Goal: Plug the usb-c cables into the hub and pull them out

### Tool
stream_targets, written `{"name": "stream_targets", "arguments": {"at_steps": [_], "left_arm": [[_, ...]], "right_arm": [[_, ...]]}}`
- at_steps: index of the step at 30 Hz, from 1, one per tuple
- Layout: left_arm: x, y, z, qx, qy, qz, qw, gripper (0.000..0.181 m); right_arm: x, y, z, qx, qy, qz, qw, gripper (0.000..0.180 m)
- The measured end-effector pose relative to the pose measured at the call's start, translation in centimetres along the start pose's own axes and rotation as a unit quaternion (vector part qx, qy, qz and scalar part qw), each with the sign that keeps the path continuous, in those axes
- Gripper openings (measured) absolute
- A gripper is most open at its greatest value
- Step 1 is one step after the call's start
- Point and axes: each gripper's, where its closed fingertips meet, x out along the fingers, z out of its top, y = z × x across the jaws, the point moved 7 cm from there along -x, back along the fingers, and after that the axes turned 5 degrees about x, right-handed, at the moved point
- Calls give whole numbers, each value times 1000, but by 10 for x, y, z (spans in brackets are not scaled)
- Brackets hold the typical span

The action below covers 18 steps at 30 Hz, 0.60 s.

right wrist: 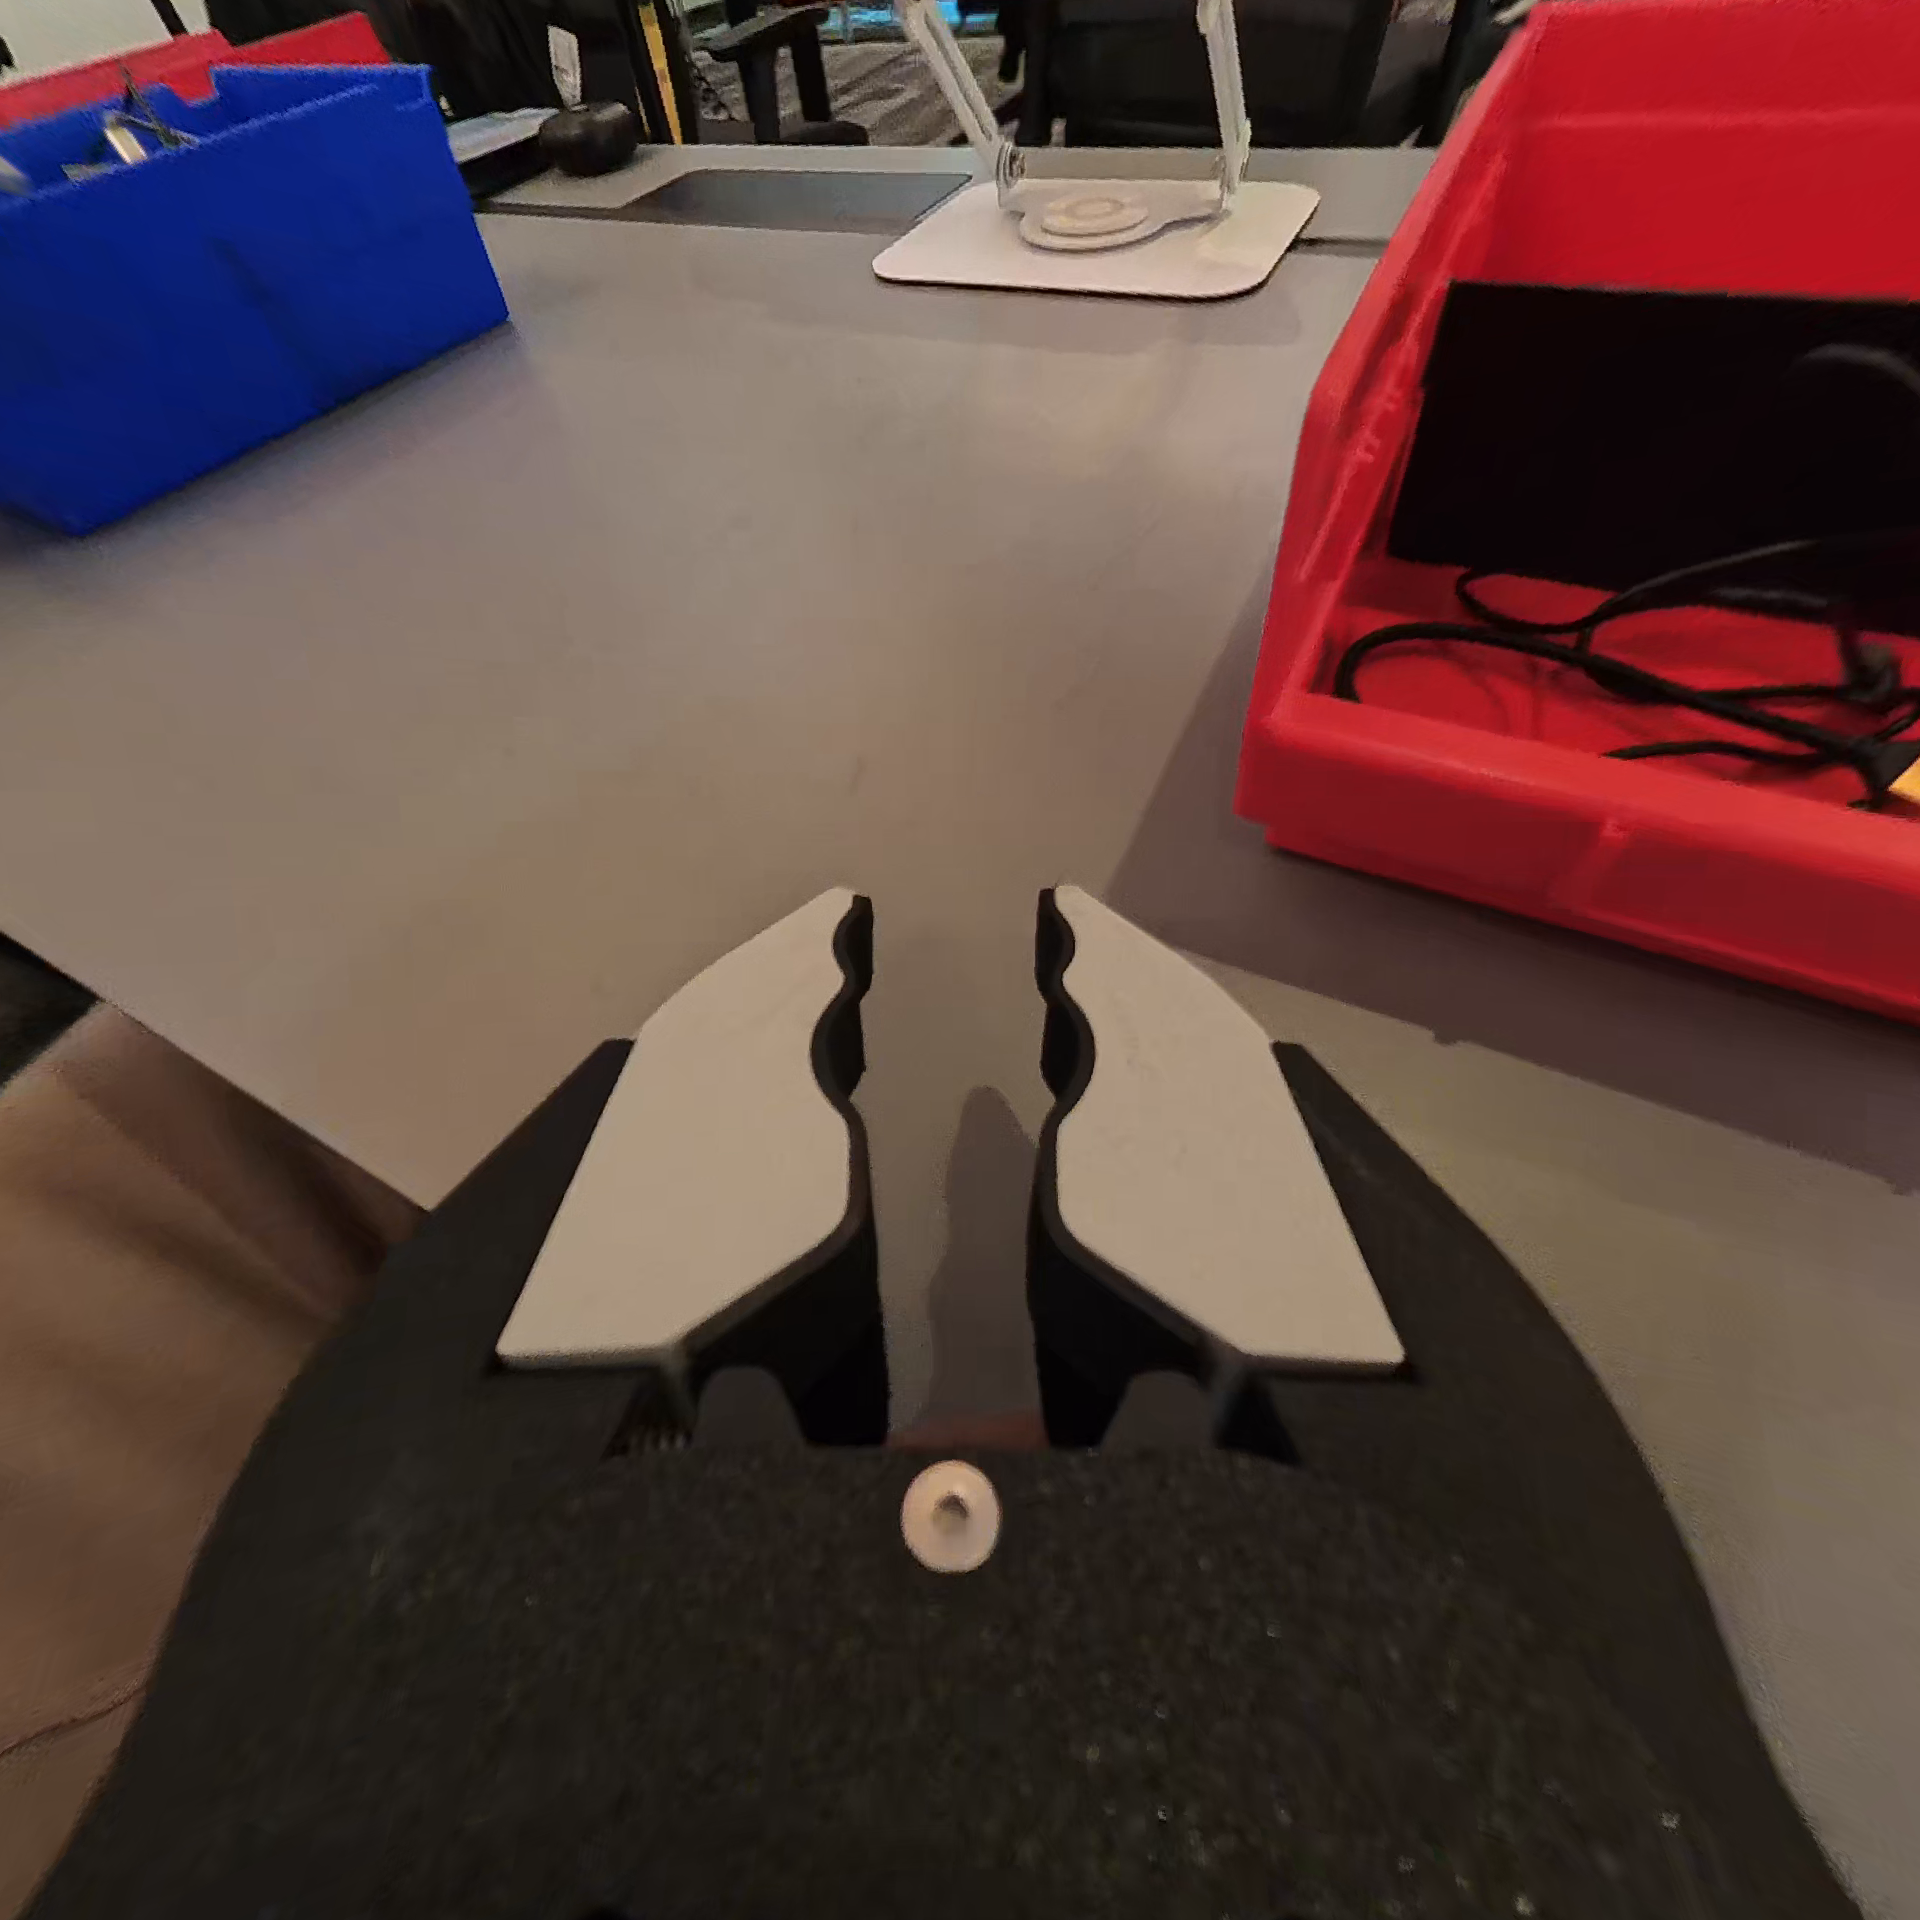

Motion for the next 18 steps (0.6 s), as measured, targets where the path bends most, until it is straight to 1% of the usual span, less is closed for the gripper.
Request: {"name": "stream_targets", "arguments": {"at_steps": [1,3,5,7,9,13,15,16,18], "left_arm": [[14,7,1,-18,11,-14,1000,45],[31,17,4,-83,6,-51,995,46],[40,23,1,-133,-3,-77,988,43],[46,25,-2,-153,-7,-86,984,36],[47,23,-2,-144,2,-81,986,22],[45,17,5,-114,18,-66,991,18],[37,15,17,-99,-13,-65,993,15],[31,15,24,-82,-22,-46,995,11],[13,17,43,-26,-43,0,999,10]], "right_arm": [[0,-2,1,8,1,3,1000,29],[-1,-5,6,14,-6,1,1000,30],[-4,-7,12,17,-16,2,1000,30],[-6,-7,15,22,-28,8,999,30],[-6,-6,15,29,-27,16,999,30],[-7,-5,12,19,-16,8,1000,30],[-10,-4,12,10,-19,0,1000,29],[-12,-4,12,7,-20,-3,1000,29],[-16,-3,10,-1,-21,-9,1000,29]]}}
